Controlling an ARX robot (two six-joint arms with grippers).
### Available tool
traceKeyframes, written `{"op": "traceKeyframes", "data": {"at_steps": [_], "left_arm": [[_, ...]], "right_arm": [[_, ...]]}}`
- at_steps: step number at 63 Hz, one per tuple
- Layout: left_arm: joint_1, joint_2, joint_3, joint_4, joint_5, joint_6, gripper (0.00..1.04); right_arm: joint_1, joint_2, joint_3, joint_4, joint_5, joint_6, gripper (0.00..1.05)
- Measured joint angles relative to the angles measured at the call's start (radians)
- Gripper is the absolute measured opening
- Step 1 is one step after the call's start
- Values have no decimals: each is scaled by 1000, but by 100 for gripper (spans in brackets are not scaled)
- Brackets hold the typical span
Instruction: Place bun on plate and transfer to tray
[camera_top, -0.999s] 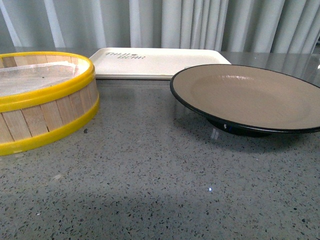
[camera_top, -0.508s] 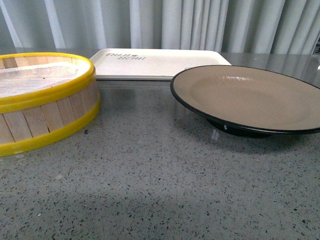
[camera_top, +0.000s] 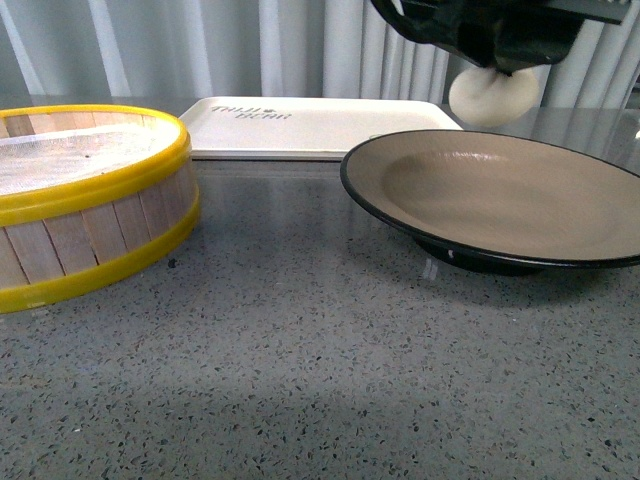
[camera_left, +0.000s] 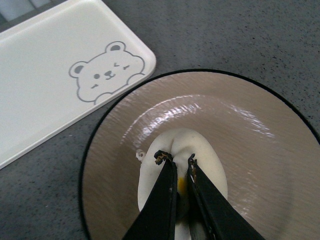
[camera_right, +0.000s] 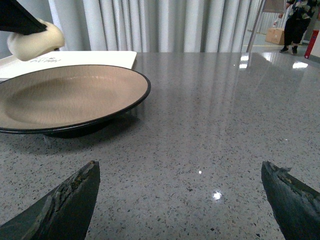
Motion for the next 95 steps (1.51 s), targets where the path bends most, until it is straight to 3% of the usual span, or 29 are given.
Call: {"op": "traceKeyframes", "data": {"at_steps": [24, 55, 95], "left_arm": [[-54, 121, 53, -18, -16, 18, 4], [-17, 179, 89, -29, -86, 56, 4], [0, 171, 135, -106, -10, 13, 98]], "right_arm": [[0, 0, 0, 0, 0, 0, 96], [0, 0, 0, 0, 0, 0, 96], [0, 0, 0, 0, 0, 0, 96]]}}
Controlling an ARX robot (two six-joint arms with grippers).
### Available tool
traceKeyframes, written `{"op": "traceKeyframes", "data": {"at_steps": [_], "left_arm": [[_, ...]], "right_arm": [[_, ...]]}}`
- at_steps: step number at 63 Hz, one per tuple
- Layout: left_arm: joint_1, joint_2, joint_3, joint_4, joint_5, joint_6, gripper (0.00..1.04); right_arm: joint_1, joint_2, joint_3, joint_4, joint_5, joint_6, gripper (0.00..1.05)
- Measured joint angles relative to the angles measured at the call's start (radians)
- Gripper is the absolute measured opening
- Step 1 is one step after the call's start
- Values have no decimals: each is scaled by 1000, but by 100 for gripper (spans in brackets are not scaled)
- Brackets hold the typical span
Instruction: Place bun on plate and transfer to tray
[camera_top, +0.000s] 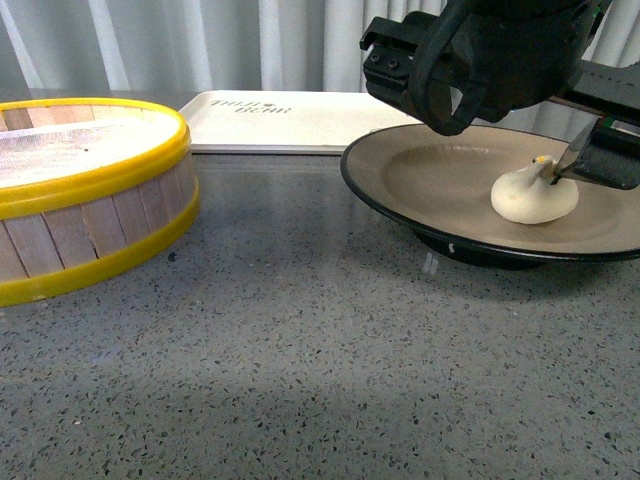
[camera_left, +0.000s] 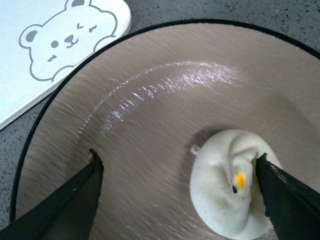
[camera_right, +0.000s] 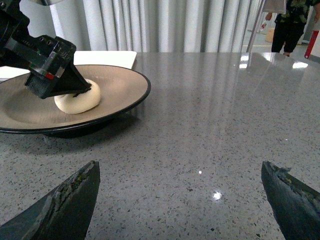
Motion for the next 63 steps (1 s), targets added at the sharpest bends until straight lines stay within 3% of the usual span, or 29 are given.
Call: {"op": "traceKeyframes", "data": {"at_steps": [63], "left_arm": [[42, -163, -28, 51, 24, -32, 98]], "right_arm": [[0, 0, 0, 0, 0, 0, 96]]}}
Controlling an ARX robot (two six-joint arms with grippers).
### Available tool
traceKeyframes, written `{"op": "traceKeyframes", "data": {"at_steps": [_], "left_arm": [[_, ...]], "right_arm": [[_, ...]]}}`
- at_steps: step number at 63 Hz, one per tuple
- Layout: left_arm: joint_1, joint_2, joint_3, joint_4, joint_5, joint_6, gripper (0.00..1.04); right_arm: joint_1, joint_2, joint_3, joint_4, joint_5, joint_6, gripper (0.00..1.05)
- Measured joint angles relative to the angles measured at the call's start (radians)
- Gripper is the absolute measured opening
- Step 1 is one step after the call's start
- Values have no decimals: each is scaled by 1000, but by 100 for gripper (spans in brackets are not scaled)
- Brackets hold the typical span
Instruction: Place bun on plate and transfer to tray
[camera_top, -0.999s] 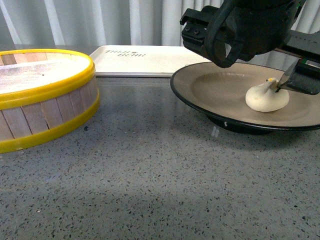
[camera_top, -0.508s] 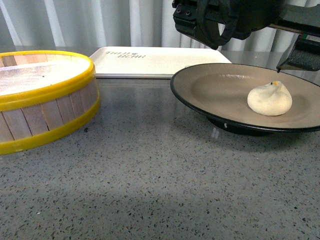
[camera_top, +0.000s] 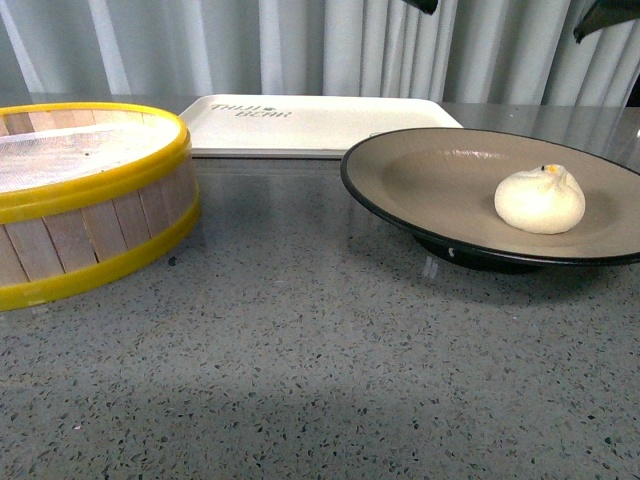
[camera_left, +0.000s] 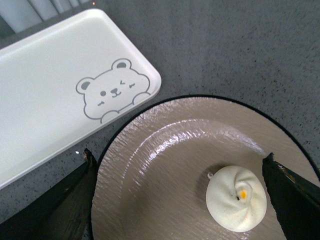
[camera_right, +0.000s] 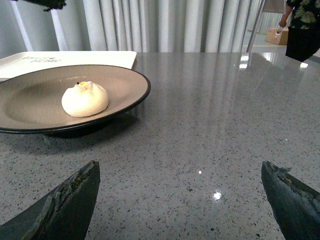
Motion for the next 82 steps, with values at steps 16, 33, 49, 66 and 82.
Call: {"op": "traceKeyframes", "data": {"at_steps": [16, 33, 49, 66, 82], "left_arm": [[188, -335, -317, 155, 9, -45, 98], [395, -710, -783, 537, -65, -37, 73], [544, -967, -1215, 695, 38, -37, 28], [604, -1096, -1418, 761, 96, -37, 4], [694, -1203, -1539, 769, 204, -36, 4]], "right_arm": [[0, 0, 0, 0, 0, 0, 96], [0, 0, 0, 0, 0, 0, 96], [0, 0, 0, 0, 0, 0, 96], [0, 0, 0, 0, 1, 0, 96], [0, 0, 0, 0, 2, 0, 96]]}}
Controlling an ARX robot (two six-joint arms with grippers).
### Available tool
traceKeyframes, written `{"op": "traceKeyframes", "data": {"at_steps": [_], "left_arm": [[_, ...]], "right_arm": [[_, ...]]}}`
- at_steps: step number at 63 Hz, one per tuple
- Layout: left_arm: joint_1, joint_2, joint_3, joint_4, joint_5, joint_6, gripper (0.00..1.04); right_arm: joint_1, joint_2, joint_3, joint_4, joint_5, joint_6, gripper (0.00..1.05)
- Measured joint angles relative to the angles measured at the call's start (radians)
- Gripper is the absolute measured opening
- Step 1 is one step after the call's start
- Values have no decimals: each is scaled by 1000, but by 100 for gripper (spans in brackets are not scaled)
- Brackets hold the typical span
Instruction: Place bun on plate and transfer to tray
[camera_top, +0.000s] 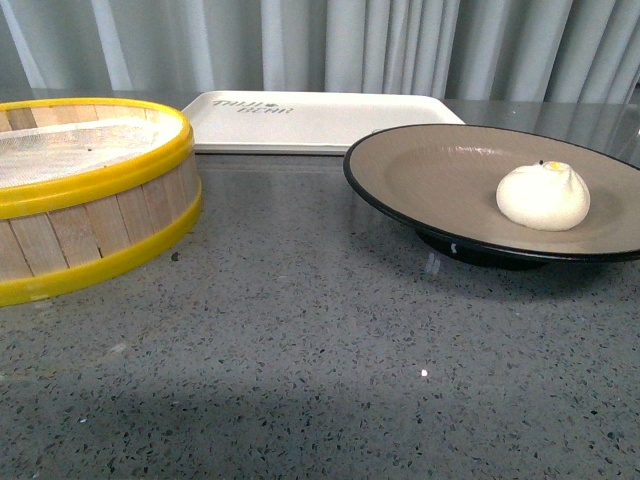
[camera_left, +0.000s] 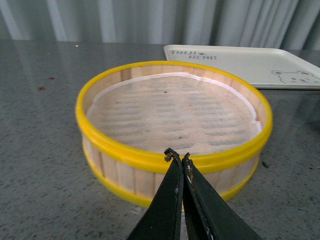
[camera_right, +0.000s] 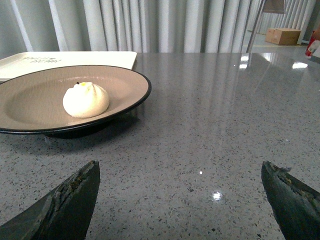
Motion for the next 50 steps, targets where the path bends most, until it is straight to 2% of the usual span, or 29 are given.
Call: {"op": "traceKeyframes", "data": {"at_steps": [50], "left_arm": [[18, -358, -162, -158, 3, 0, 4]], "right_arm": [[0, 0, 0, 0, 0, 0, 96]]}}
